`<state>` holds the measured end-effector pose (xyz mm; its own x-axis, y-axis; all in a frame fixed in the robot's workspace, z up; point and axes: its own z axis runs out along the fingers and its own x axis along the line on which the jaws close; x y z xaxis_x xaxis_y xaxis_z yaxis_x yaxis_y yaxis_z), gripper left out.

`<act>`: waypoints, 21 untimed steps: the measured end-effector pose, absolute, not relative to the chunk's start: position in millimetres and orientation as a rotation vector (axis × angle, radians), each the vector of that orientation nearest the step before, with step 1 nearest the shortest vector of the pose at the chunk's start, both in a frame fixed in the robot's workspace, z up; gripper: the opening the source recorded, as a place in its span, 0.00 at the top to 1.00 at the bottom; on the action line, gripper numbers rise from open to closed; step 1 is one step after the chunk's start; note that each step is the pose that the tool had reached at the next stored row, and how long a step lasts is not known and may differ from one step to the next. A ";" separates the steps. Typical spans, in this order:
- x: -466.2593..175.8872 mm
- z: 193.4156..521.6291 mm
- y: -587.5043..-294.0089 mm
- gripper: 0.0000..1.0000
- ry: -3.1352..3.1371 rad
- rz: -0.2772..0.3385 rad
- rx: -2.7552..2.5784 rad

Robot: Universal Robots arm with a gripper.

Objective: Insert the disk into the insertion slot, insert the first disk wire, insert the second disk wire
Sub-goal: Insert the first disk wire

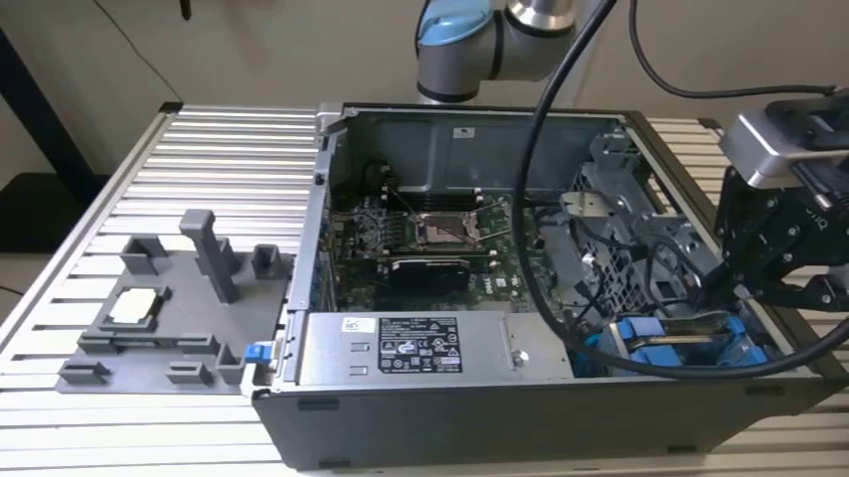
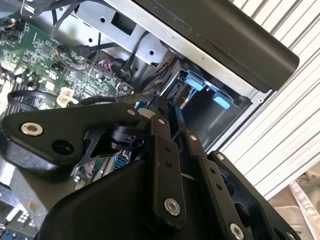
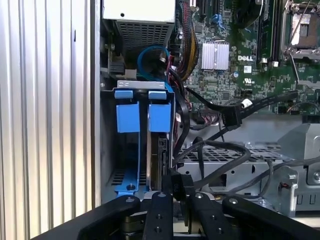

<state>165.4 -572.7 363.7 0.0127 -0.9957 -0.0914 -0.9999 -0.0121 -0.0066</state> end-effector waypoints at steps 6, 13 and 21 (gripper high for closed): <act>171.3 361.3 -574.7 0.81 2.163 0.100 -2.185; 173.3 356.0 -574.8 0.81 2.190 0.108 -2.165; 173.3 350.9 -574.9 0.81 2.201 0.109 -2.155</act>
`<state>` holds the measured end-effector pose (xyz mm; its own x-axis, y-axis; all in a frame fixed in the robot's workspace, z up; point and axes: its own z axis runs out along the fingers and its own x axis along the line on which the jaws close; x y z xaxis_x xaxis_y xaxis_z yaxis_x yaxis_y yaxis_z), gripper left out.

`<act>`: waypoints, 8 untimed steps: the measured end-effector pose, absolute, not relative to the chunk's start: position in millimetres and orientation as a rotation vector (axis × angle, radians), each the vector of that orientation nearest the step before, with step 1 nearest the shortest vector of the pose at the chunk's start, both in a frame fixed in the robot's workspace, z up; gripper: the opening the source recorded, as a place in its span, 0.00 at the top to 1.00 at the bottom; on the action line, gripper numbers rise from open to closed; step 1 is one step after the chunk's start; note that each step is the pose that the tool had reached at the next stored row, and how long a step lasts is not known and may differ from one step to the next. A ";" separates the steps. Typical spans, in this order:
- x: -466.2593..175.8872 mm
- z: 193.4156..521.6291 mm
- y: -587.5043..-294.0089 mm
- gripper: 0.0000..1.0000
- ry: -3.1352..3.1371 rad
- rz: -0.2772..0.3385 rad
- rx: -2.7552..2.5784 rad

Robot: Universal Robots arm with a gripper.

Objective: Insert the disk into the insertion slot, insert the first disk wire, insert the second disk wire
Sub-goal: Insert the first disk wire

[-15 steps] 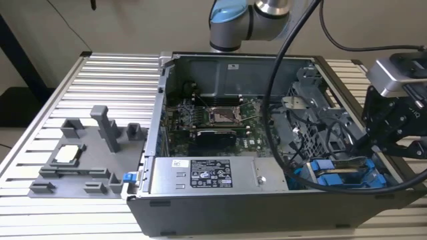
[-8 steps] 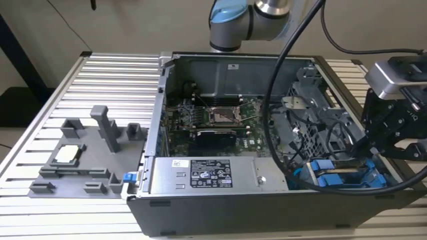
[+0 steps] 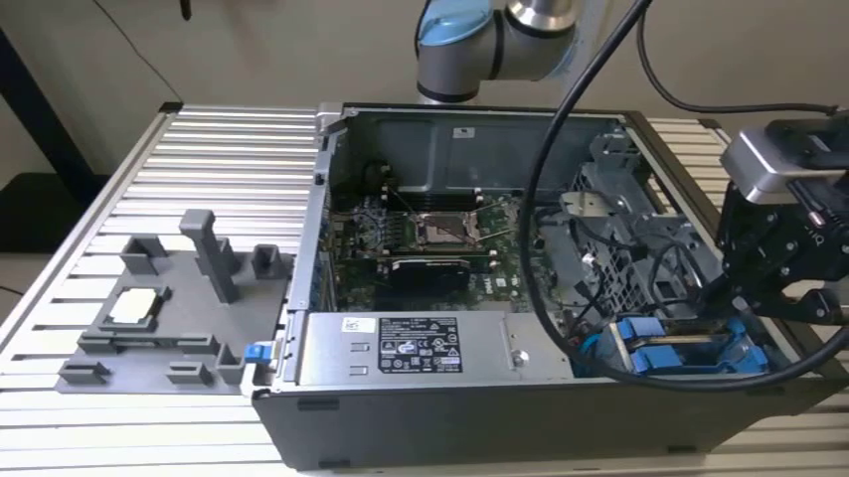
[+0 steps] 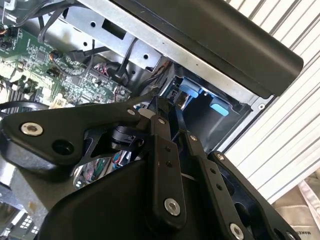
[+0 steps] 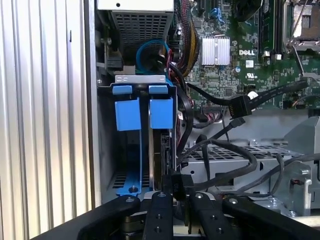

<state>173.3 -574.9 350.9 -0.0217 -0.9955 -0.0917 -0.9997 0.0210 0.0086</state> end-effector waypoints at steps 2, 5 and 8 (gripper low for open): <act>173.3 349.3 -575.0 0.81 2.201 0.109 -2.154; 173.4 347.2 -575.4 0.81 2.201 0.109 -2.155; 173.3 345.4 -575.5 0.81 2.201 0.109 -2.155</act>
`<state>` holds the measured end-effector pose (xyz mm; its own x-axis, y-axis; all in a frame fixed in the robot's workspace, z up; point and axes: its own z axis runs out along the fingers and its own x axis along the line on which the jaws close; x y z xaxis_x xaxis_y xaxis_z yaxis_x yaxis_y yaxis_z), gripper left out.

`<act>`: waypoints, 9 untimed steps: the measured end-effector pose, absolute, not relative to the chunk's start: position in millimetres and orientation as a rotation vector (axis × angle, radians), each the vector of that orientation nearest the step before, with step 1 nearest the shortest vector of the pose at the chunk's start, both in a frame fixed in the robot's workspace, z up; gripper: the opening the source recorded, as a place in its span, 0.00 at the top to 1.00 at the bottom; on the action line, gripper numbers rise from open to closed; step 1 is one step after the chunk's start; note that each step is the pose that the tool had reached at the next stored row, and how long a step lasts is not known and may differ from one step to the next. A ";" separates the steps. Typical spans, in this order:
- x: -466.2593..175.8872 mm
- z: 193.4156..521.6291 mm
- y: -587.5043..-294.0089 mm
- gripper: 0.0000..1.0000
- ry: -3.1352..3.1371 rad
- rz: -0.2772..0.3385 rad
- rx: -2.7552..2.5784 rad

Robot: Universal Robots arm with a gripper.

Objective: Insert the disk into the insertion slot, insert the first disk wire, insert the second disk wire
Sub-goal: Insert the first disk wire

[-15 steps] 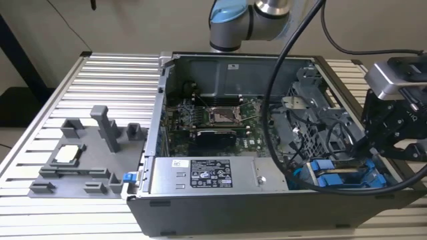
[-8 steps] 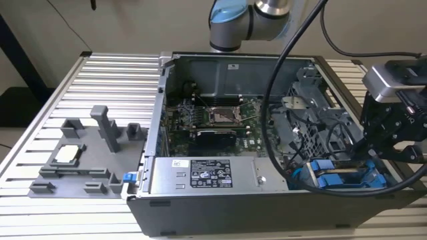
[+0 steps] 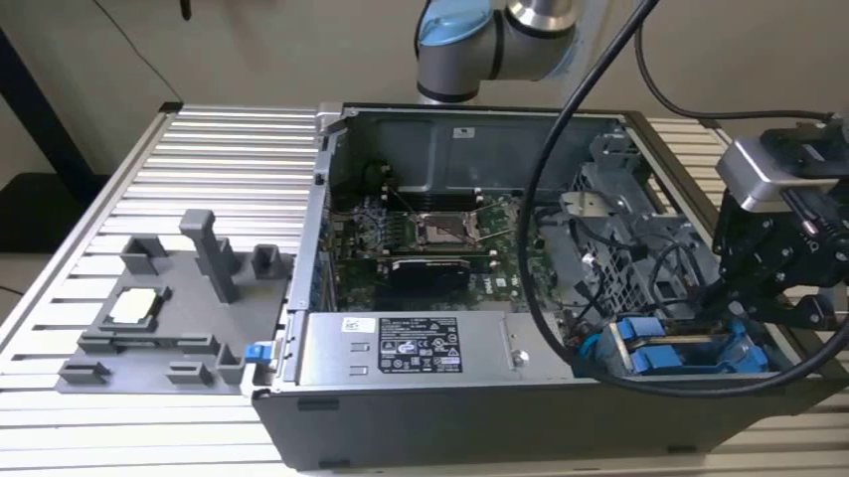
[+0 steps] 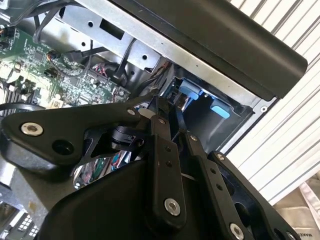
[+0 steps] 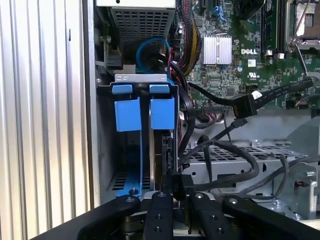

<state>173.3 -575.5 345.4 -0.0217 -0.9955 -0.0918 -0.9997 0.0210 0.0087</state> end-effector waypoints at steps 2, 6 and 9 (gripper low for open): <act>173.4 344.5 -575.6 0.81 2.201 0.109 -2.155; 173.3 343.0 -575.7 0.81 2.201 0.109 -2.155; 173.3 342.4 -575.7 0.81 2.201 0.109 -2.155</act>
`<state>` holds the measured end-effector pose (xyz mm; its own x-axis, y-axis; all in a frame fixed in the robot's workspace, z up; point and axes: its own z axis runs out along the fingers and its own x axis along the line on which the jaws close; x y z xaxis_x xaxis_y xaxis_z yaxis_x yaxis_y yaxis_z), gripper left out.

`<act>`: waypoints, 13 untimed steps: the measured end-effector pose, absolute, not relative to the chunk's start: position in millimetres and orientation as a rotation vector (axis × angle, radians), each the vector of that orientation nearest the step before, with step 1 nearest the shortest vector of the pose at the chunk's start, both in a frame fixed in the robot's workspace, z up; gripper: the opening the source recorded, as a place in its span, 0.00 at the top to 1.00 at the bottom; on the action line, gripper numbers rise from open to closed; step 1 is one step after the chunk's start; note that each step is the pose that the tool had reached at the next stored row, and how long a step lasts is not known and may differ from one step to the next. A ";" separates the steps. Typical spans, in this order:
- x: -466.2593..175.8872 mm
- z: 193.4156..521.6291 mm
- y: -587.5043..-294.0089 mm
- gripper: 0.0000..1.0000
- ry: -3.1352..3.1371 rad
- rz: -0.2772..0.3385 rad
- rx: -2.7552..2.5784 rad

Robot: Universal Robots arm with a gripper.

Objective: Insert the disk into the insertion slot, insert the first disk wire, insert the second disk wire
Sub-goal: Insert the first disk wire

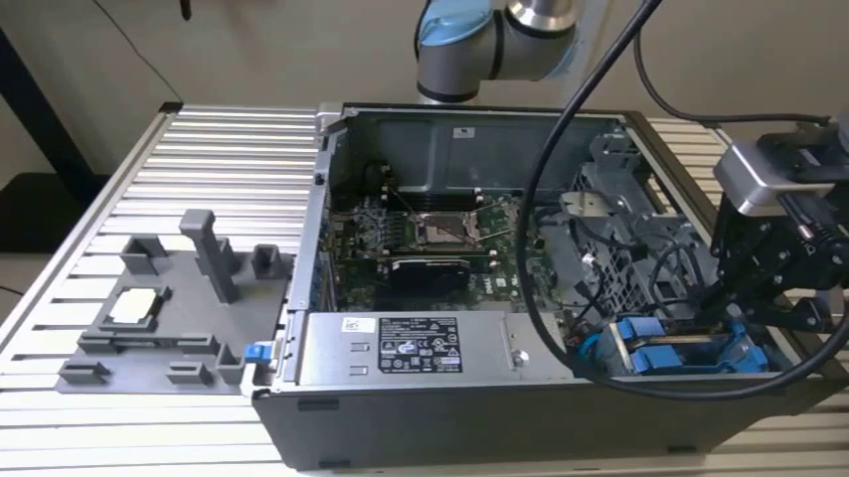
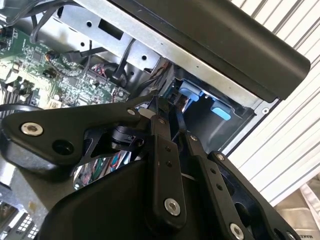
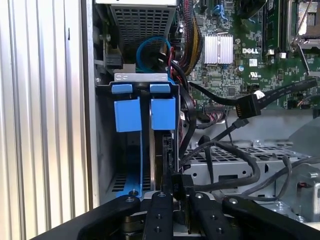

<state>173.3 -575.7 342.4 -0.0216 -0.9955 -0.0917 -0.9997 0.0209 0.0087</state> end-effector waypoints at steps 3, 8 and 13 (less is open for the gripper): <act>173.3 342.0 -575.6 0.81 2.201 0.109 -2.155; 173.2 341.2 -575.6 0.81 2.201 0.109 -2.155; 173.2 338.9 -575.8 0.81 2.201 0.109 -2.155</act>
<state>173.2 -575.8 338.9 -0.0216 -0.9956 -0.0917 -0.9997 0.0209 0.0086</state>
